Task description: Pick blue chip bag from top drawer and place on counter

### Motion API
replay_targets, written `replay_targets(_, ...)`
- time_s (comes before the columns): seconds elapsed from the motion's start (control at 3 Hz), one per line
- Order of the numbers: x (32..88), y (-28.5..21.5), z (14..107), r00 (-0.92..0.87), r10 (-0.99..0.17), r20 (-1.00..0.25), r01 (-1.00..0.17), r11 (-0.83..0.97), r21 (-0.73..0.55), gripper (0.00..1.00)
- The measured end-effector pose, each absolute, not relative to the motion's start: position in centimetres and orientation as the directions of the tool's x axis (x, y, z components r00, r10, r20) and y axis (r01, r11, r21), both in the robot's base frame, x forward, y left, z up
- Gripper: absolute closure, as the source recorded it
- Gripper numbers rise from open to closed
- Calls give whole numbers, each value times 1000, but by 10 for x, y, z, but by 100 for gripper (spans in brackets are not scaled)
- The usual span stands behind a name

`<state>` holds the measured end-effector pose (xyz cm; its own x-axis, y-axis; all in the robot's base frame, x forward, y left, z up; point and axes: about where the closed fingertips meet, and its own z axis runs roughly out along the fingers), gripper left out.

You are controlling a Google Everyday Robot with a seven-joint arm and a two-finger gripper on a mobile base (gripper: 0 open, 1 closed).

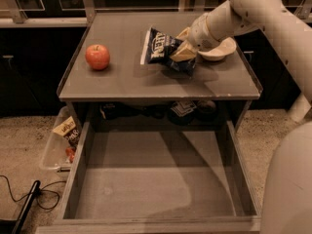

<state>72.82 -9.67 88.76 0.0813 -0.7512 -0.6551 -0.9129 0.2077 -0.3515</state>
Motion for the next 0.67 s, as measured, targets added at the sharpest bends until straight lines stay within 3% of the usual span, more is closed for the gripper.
replay_targets(0.33,735,-101,872,39,-768,-640,-920,221,-322,100)
replay_targets(0.67,737,-102,868,28,-772,-635,-922,225,-314,90)
